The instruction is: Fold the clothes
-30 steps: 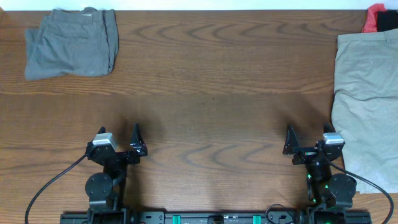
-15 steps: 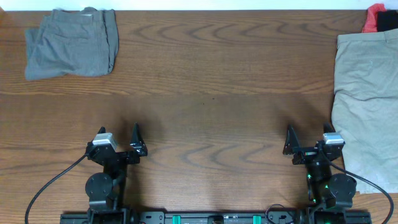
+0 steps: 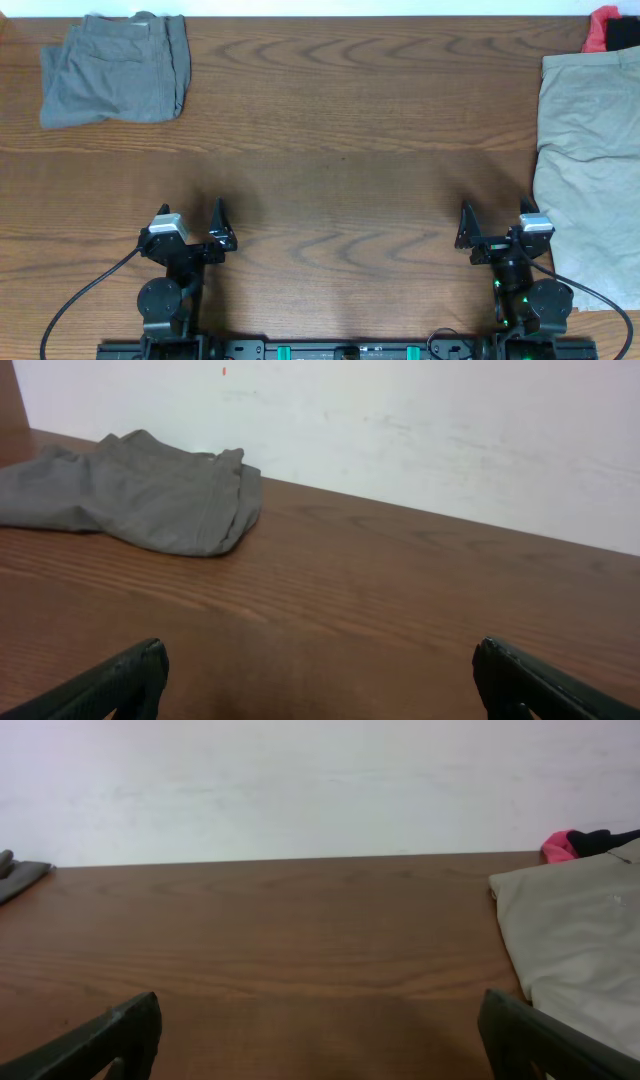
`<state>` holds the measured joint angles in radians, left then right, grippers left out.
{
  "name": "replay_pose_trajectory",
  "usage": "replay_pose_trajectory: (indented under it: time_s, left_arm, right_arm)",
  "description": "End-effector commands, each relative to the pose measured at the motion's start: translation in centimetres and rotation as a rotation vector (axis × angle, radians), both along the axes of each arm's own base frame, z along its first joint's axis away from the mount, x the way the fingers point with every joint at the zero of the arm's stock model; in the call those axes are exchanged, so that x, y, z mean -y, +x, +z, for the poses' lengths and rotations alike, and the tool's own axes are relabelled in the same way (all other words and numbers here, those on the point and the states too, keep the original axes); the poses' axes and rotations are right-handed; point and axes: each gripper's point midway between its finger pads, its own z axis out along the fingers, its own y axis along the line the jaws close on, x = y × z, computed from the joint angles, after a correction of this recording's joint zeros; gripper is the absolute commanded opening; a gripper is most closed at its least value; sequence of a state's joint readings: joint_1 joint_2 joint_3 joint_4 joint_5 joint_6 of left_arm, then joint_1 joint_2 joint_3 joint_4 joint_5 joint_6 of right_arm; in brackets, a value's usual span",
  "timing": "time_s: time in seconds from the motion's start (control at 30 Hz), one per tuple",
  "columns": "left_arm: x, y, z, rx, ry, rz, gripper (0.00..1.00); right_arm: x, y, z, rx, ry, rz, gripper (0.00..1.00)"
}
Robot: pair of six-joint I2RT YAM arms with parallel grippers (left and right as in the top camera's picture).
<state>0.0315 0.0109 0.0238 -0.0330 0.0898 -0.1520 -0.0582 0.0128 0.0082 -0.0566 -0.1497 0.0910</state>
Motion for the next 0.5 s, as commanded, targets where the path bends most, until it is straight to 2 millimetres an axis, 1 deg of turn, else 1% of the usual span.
replay_pose_trajectory:
  time_s: [0.0, 0.07, 0.13, 0.17, 0.2, 0.27, 0.3, 0.37, 0.4, 0.47]
  left_arm:
    - [0.1, 0.0, -1.6, -0.044, 0.012, -0.007, 0.98]
    - [0.1, 0.0, -1.6, -0.044, 0.012, -0.007, 0.98]
    - [0.1, 0.0, -1.6, -0.044, 0.012, -0.007, 0.98]
    - [0.1, 0.0, -1.6, -0.044, 0.012, -0.007, 0.98]
    - [0.1, 0.0, -1.6, -0.044, 0.012, -0.007, 0.98]
    - [0.1, 0.0, -1.6, -0.044, 0.012, -0.007, 0.98]
    - [0.1, 0.0, -1.6, -0.044, 0.012, -0.007, 0.98]
    - [0.1, 0.0, -1.6, -0.044, 0.012, -0.007, 0.98]
    - [0.1, 0.0, -1.6, -0.044, 0.012, -0.007, 0.98]
    - [0.1, 0.0, -1.6, -0.044, 0.012, -0.007, 0.98]
  right_arm:
    - [0.3, 0.0, -0.2, -0.006, 0.006, -0.011, 0.99]
    - [0.3, 0.0, -0.1, 0.000, 0.008, -0.009, 0.99]
    - [0.0, 0.0, 0.9, 0.036, 0.027, 0.007, 0.99]
    - [-1.0, -0.1, 1.4, 0.050, 0.087, 0.059, 0.99]
    - [-2.4, -0.4, 1.8, 0.048, 0.160, 0.141, 0.99]
    - [-5.3, -1.4, 1.8, 0.001, 0.291, 0.318, 0.99]
    - [-8.0, -2.9, 1.6, -0.072, 0.400, 0.490, 0.99]
    - [-10.3, -4.8, 1.3, -0.160, 0.478, 0.650, 0.99]
    - [-10.9, -5.3, 1.3, -0.184, 0.501, 0.692, 0.99]
    - [-10.9, -5.3, 1.3, -0.196, 0.532, 0.688, 0.99]
